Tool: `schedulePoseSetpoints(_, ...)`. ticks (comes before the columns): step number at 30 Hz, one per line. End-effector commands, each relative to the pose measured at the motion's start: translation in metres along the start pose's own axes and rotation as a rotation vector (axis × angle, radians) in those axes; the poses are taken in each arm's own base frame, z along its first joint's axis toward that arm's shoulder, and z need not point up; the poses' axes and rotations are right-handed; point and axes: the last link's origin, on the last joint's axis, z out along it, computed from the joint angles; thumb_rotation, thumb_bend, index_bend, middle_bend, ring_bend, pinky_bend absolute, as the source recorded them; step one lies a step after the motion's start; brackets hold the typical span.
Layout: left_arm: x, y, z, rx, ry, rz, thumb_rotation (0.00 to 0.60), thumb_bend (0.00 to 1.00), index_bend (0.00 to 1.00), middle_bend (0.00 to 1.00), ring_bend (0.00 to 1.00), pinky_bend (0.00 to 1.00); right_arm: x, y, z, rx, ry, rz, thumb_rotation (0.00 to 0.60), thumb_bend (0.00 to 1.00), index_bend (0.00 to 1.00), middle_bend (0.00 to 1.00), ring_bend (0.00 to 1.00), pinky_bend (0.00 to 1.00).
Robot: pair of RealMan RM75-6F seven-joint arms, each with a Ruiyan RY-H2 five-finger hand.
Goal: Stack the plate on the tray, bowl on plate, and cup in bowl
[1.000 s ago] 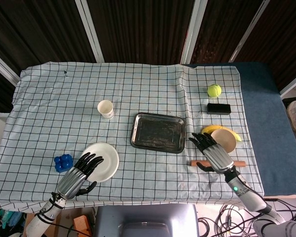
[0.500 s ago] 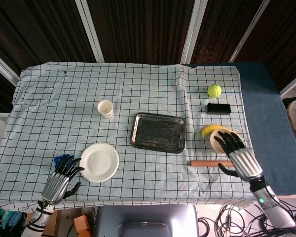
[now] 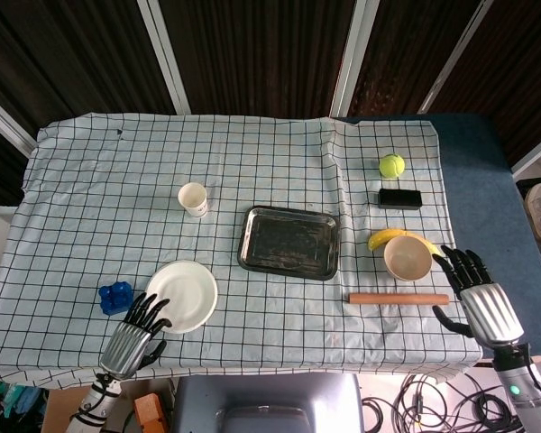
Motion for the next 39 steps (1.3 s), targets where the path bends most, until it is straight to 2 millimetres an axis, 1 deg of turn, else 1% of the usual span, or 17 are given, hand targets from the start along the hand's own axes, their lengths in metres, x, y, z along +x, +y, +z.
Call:
schedulePoseSetpoints(1, -0.007, 0.000, 0.006, 0.004, -0.002, 0.016, 0.600, 0.32, 0.43, 0.14, 0.05, 0.07, 0.000, 0.000, -0.002, -0.003, -0.004, 0.004, 0.600, 0.24, 0.00, 0.00, 0.00, 0.00)
schedulePoseSetpoints(6, -0.012, -0.002, 0.011, 0.007, 0.009, 0.067, 0.600, 0.32, 0.42, 0.14, 0.05, 0.07, -0.001, 0.002, -0.004, -0.022, -0.039, 0.002, 0.600, 0.24, 0.00, 0.00, 0.00, 0.00)
schedulePoseSetpoints(10, -0.016, -0.003, 0.017, 0.013, 0.015, 0.074, 0.600, 0.32, 0.43, 0.15, 0.05, 0.07, 0.000, 0.002, -0.004, -0.028, -0.057, 0.003, 0.600, 0.24, 0.00, 0.00, 0.00, 0.00)
schedulePoseSetpoints(15, -0.017, -0.002, 0.023, 0.006, 0.035, 0.073, 0.600, 0.31, 0.49, 0.17, 0.06, 0.07, -0.001, 0.003, -0.004, -0.040, -0.080, -0.001, 0.600, 0.24, 0.00, 0.00, 0.00, 0.00)
schedulePoseSetpoints(18, -0.017, -0.001, 0.026, 0.001, 0.057, 0.068, 0.600, 0.32, 0.55, 0.19, 0.08, 0.08, -0.002, 0.004, -0.005, -0.054, -0.096, -0.005, 0.600, 0.24, 0.00, 0.00, 0.00, 0.00)
schedulePoseSetpoints(22, -0.020, 0.000, 0.029, -0.005, 0.067, 0.047, 0.600, 0.32, 0.60, 0.22, 0.10, 0.08, -0.002, 0.004, -0.005, -0.067, -0.110, -0.008, 0.600, 0.24, 0.00, 0.00, 0.00, 0.00)
schedulePoseSetpoints(28, -0.025, 0.003, 0.033, -0.017, 0.078, 0.025, 0.600, 0.33, 0.60, 0.24, 0.10, 0.08, -0.001, 0.005, -0.005, -0.075, -0.113, -0.005, 0.600, 0.24, 0.00, 0.00, 0.00, 0.00)
schedulePoseSetpoints(31, -0.025, 0.004, 0.036, -0.017, 0.098, 0.006, 0.600, 0.36, 0.62, 0.27, 0.10, 0.07, 0.000, 0.006, -0.006, -0.079, -0.118, -0.005, 0.600, 0.24, 0.00, 0.00, 0.00, 0.00)
schedulePoseSetpoints(34, -0.024, 0.006, 0.038, -0.019, 0.121, -0.020, 0.600, 0.44, 0.65, 0.30, 0.10, 0.07, 0.000, 0.006, -0.006, -0.081, -0.120, -0.004, 0.600, 0.24, 0.00, 0.00, 0.00, 0.00)
schedulePoseSetpoints(39, -0.020, 0.008, 0.041, -0.026, 0.169, -0.048, 0.600, 0.49, 0.68, 0.35, 0.12, 0.06, 0.001, 0.007, -0.006, -0.083, -0.118, -0.002, 0.600, 0.24, 0.00, 0.00, 0.00, 0.00)
